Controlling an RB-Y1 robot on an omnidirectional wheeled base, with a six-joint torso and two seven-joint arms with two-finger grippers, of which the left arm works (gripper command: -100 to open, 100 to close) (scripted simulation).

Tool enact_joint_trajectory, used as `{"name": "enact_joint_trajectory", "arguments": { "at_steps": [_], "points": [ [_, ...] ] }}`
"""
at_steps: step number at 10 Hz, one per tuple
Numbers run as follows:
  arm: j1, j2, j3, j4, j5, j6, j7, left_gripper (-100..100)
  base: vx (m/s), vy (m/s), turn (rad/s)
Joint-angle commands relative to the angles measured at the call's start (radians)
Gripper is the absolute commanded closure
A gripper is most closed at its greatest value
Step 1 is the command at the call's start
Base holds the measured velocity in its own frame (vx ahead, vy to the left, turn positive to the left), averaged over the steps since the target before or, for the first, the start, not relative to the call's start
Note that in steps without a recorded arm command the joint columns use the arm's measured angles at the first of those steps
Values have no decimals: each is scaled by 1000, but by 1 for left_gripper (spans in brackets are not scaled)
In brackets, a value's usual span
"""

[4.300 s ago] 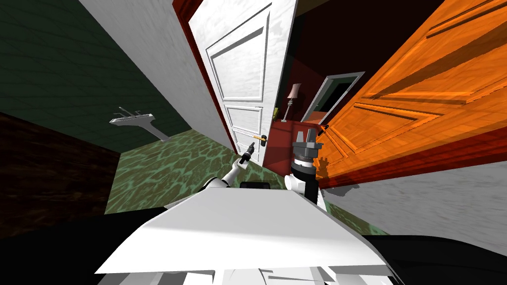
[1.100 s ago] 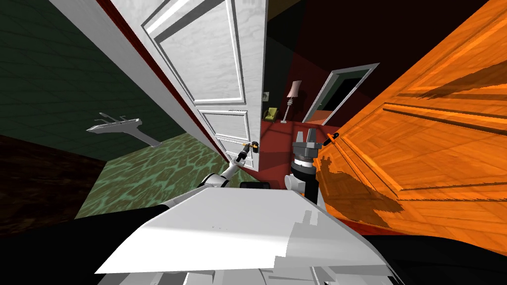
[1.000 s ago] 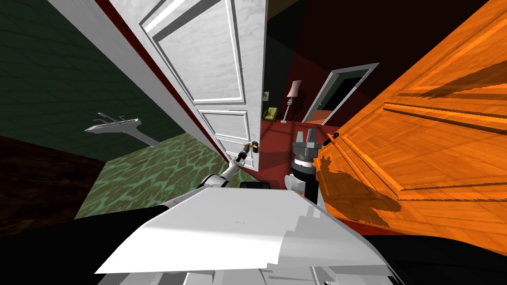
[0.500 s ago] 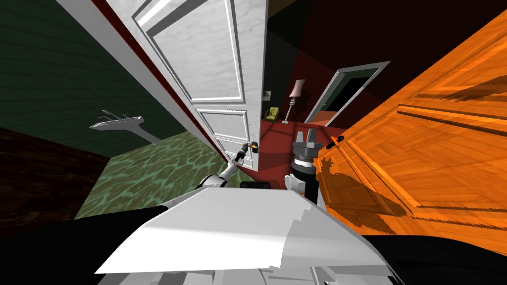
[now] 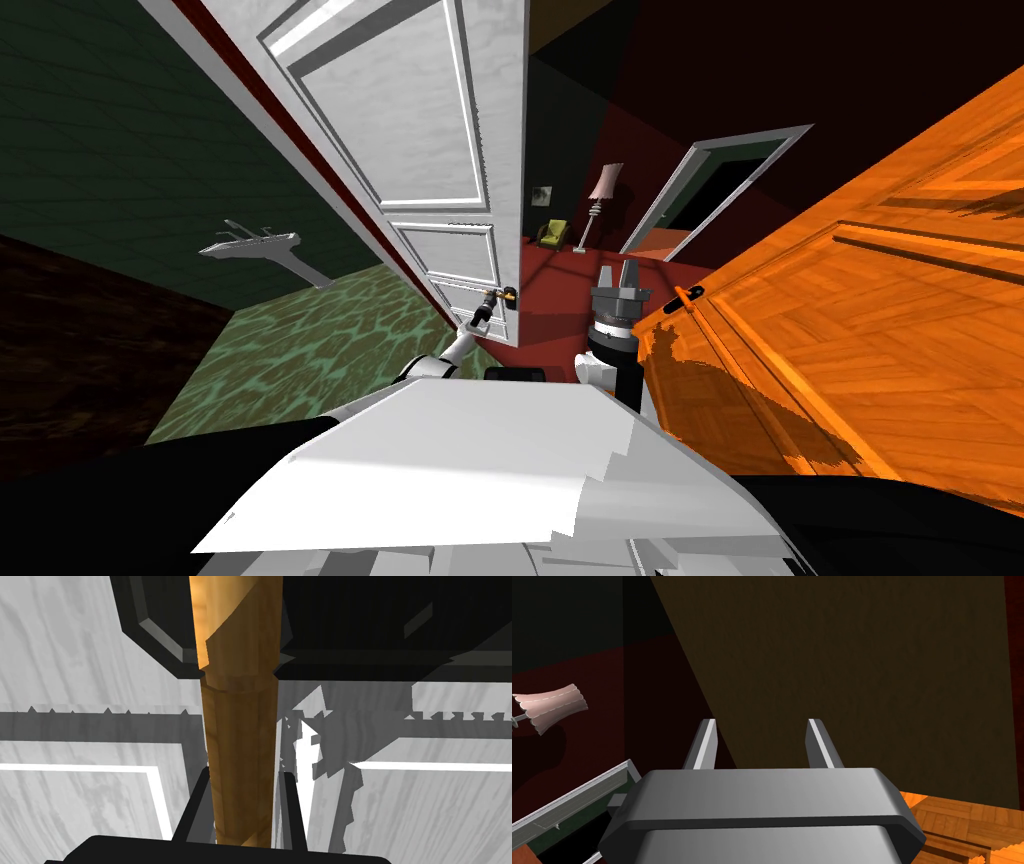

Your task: Push the door open

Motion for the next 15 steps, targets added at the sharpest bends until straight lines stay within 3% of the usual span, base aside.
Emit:
{"name": "enact_joint_trajectory", "arguments": {
  "at_steps": [1,10,12,15],
  "points": [
    [-15,4,33,18,8,-18,-14,100,132,-182,55],
    [-12,-15,120,24,31,-17,-46,100,133,-156,80],
    [-9,8,140,26,37,-17,-49,100,78,-46,55],
    [-7,17,161,27,43,-17,-56,100,154,-91,49]
  ]
}}
